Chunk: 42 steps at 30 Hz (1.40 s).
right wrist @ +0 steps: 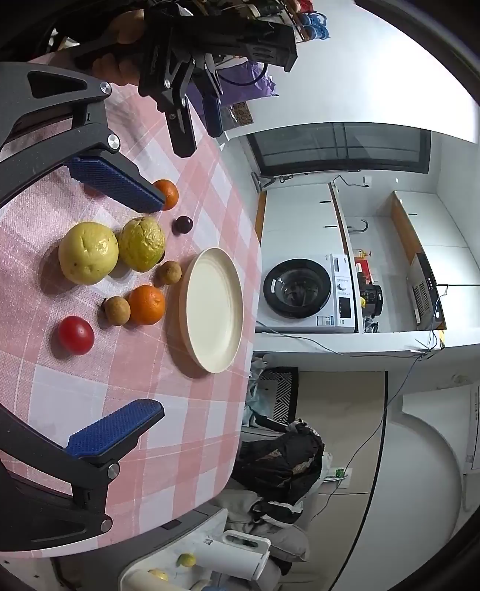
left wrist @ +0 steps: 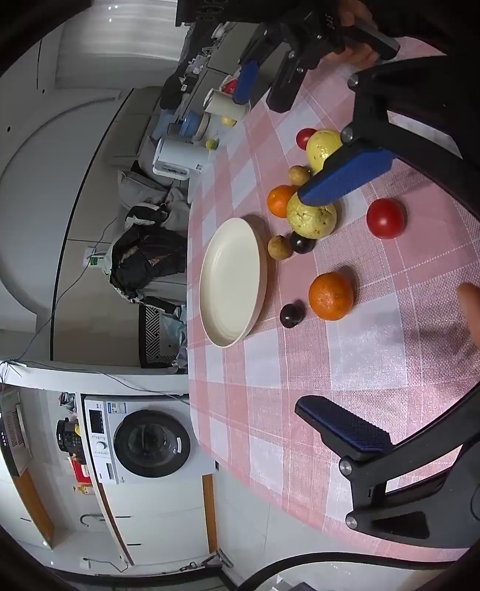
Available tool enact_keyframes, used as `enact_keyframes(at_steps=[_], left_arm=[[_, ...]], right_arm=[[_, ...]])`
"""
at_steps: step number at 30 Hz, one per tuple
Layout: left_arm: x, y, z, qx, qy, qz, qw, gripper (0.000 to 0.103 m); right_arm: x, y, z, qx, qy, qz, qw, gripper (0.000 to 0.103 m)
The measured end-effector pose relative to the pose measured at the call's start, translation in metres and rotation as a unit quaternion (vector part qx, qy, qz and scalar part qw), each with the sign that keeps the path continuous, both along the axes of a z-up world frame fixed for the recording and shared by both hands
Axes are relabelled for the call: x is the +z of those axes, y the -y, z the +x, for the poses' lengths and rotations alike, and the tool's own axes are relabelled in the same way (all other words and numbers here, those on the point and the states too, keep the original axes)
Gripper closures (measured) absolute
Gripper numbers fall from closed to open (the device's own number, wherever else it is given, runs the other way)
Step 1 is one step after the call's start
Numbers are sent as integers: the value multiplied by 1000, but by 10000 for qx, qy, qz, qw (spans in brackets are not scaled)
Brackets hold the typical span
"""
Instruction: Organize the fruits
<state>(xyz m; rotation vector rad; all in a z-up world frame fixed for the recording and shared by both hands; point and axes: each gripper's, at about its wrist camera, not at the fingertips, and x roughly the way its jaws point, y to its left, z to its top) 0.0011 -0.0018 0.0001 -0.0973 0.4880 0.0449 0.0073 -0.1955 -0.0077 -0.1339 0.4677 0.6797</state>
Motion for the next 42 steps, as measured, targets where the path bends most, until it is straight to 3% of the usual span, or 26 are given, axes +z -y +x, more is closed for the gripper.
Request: enact_keyframes(at_steps=[3, 42], left_arm=[[-2, 6, 3, -25, 17, -7, 10000, 1], [-1, 0, 0, -9, -17, 14, 10000, 1]], right_arm=[[-2, -1, -7, 21, 220, -19, 9998, 0], [-1, 0, -6, 78, 186, 34, 9998, 0]])
